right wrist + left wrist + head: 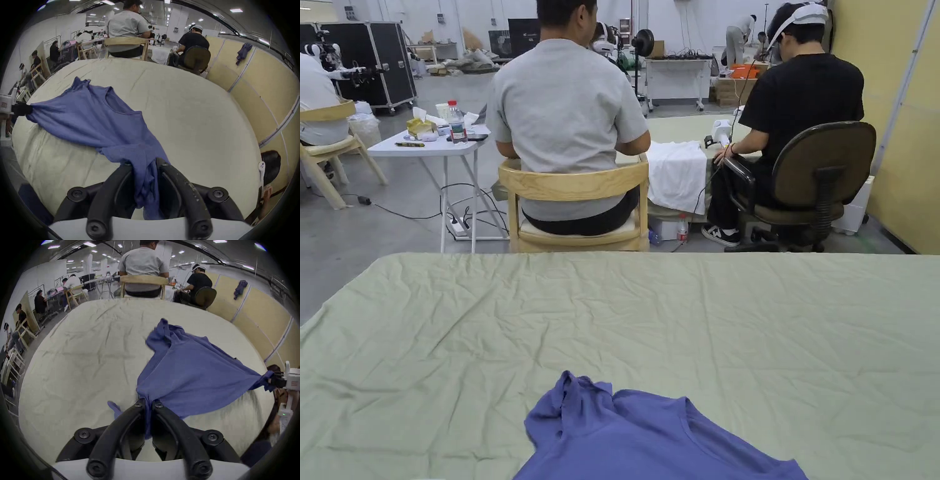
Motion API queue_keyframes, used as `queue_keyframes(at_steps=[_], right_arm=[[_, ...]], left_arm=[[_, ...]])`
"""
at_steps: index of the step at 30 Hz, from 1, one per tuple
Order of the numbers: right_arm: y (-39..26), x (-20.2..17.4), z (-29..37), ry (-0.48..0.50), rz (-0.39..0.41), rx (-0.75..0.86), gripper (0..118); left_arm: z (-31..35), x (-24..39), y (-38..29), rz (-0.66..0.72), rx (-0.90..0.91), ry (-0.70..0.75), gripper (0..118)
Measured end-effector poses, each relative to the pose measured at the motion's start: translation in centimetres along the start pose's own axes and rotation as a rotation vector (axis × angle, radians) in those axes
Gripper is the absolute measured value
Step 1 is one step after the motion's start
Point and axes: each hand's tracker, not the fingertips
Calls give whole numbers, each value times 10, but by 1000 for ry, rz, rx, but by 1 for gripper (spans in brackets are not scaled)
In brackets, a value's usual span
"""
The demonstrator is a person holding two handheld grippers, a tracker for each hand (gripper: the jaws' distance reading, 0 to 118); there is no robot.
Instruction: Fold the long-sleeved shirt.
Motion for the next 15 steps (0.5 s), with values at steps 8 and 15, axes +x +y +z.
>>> queue_keyframes(at_steps=[8,15], right_arm=[[-116,-18,55,5,58,-114,23],[-161,-12,71,74,-65,-161,40]], left_arm=[[51,11,-88,-2,-131,-15,5],[66,9,-134,95,-199,-51,35]])
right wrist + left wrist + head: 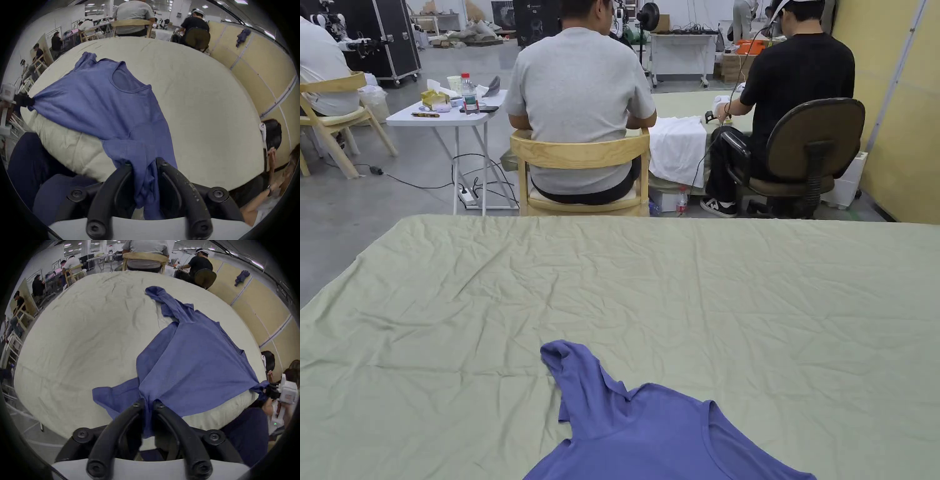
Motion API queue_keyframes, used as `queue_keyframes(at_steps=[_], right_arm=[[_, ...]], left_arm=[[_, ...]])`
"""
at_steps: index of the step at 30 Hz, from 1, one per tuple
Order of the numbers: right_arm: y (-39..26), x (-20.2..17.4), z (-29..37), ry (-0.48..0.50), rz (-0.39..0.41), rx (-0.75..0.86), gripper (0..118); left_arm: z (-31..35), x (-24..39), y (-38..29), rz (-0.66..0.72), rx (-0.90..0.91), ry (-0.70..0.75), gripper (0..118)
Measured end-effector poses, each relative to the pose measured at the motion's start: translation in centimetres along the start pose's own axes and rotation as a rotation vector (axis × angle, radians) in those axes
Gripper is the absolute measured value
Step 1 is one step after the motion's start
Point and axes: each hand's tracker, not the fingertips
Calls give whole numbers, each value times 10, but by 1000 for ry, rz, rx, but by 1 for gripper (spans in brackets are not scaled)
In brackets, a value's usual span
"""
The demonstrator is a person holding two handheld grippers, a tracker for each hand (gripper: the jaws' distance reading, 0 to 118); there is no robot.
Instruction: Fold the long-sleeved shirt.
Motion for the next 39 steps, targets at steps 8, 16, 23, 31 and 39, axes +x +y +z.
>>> queue_keyframes(at_steps=[8,16,23,31,39], right_arm=[[10,6,45,-109,-87,196,113],[18,-22,70,-10,-171,288,4],[51,-53,56,96,-146,255,4],[102,-71,3,133,-90,188,4],[232,-95,-93,135,69,164,118]], left_arm=[[49,8,-21,99,176,-5,112],[56,-4,-59,140,126,81,4],[12,-32,-31,128,178,284,110],[-66,-35,-15,99,61,265,87],[-31,-36,-13,166,129,160,1]])
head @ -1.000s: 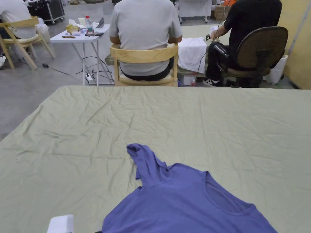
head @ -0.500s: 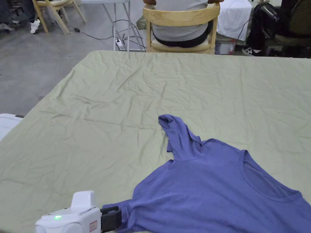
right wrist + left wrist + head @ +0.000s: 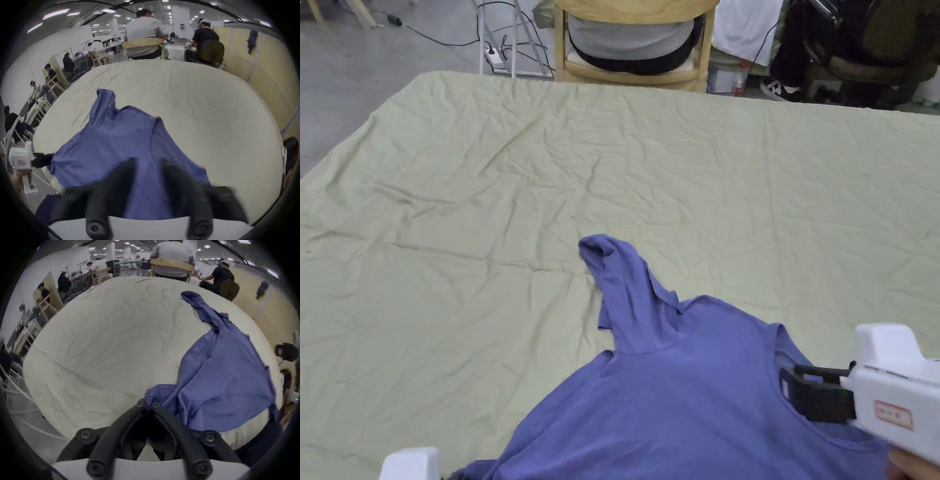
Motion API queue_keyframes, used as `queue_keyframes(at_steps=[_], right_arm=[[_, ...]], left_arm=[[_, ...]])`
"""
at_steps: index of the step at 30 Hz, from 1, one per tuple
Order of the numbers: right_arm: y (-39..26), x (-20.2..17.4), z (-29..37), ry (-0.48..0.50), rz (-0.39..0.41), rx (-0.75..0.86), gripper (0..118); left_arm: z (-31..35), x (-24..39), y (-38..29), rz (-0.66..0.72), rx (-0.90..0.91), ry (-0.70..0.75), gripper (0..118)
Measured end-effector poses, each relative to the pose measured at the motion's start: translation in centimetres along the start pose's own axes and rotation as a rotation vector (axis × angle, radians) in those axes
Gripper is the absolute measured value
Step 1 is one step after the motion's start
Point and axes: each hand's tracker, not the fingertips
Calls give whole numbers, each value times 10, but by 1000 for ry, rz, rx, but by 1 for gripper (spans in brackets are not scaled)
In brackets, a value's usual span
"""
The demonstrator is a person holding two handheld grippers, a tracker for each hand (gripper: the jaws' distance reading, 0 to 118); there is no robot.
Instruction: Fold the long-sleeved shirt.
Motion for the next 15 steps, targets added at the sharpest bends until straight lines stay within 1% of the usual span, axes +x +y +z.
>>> queue_keyframes(at_steps=[1,2,3,4,6,8,10,11,12,13,14,15], right_arm=[[16,-4,-22,-15,39,-19,116],[25,-5,-37,12,1,-8,114],[43,-9,-58,-60,82,1,115],[56,-20,-78,-87,117,-24,115],[74,-27,-114,-79,186,-96,115],[82,-39,-144,-70,214,-167,115],[82,-43,-168,-55,235,-276,115],[81,-43,-175,-59,239,-329,112],[77,-49,-174,-66,223,-353,99],[76,-47,-169,-18,162,-323,93],[80,-46,-163,-40,147,-309,83],[80,-44,-154,-29,153,-281,50]], left_arm=[[2,-6,2,59,-11,-20,1],[4,-11,3,92,-18,-30,1],[7,-13,2,107,-17,-38,1],[10,-15,3,109,-4,-35,1],[13,-18,5,110,3,-36,1],[17,-17,6,133,7,-48,1],[18,-18,8,151,7,-60,1],[19,-15,7,151,9,-60,1],[19,-15,7,151,11,-58,1],[20,-15,8,150,12,-58,1],[21,-15,9,152,10,-59,1],[23,-15,8,159,12,-64,1]])
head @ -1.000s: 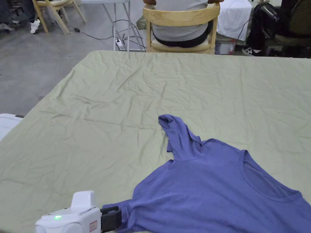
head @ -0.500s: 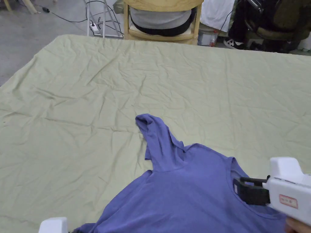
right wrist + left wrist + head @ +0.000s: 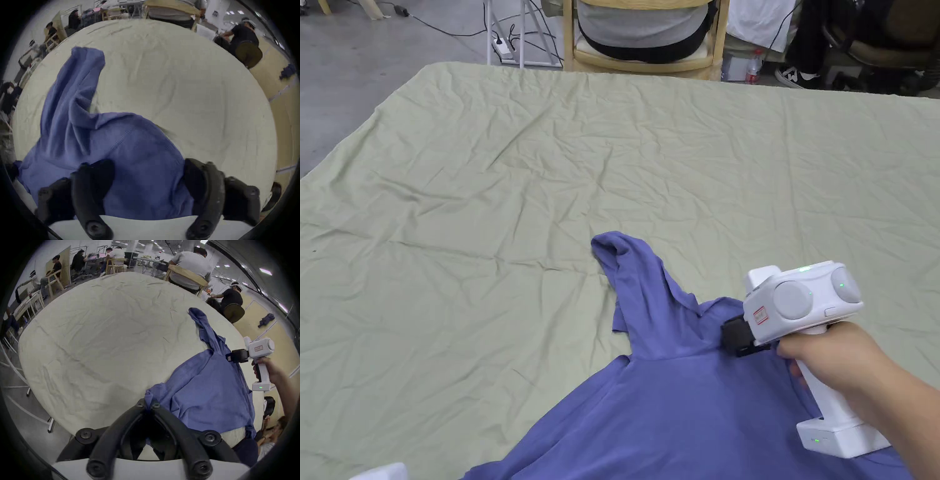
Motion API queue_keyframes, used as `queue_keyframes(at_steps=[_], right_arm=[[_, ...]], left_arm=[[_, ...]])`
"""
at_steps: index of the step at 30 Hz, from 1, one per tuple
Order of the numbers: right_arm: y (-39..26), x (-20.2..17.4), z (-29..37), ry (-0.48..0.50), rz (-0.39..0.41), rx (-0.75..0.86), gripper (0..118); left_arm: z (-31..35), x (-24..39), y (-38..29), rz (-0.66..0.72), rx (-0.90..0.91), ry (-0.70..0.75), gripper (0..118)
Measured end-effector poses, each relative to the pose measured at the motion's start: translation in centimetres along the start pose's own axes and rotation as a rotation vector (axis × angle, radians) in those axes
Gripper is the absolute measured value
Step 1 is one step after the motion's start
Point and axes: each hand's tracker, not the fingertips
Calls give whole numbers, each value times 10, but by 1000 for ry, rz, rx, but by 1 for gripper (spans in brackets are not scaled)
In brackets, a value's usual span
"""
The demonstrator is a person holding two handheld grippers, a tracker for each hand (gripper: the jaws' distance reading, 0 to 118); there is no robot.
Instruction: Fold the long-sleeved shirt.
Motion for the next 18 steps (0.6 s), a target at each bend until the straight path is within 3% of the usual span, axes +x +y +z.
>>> queue_keyframes(at_steps=[1,5,8,13,18], right_arm=[[-6,-6,14,8,9,48,6],[-38,-1,71,31,-26,186,7],[-73,15,132,95,-138,345,7],[-155,26,246,48,-229,585,7],[-228,28,339,-16,-315,786,7]], left_arm=[[2,0,0,4,1,-5,1],[15,2,3,40,22,-28,1],[34,2,5,96,62,-60,1],[79,11,8,156,181,-114,1],[133,43,18,126,334,-187,1]])
